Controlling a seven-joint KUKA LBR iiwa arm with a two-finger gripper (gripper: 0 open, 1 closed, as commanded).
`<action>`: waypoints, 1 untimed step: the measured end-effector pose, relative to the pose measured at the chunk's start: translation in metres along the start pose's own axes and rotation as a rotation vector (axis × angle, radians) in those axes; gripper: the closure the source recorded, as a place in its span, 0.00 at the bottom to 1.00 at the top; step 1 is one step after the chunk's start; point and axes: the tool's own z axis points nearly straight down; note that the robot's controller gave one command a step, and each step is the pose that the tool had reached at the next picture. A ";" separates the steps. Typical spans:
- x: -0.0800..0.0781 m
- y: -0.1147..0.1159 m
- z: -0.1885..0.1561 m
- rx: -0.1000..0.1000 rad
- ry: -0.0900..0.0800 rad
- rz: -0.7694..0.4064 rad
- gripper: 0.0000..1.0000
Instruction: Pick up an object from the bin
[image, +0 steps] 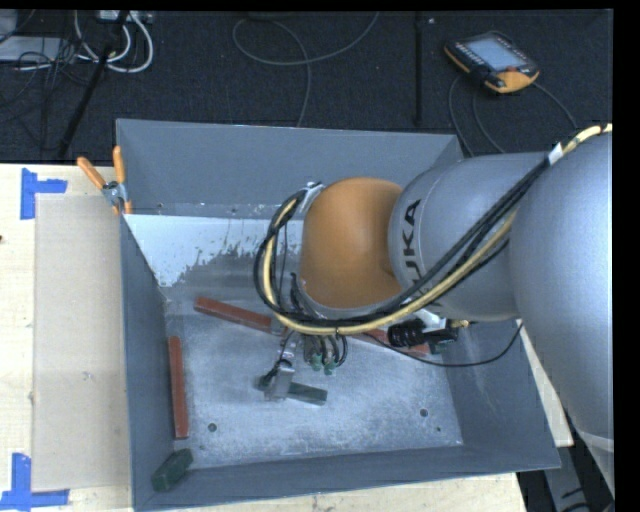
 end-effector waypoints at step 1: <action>0.012 -0.033 0.066 -0.001 -0.001 -0.024 0.00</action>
Offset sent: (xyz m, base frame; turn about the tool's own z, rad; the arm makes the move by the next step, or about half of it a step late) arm -0.0270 -0.0224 -0.0670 0.0374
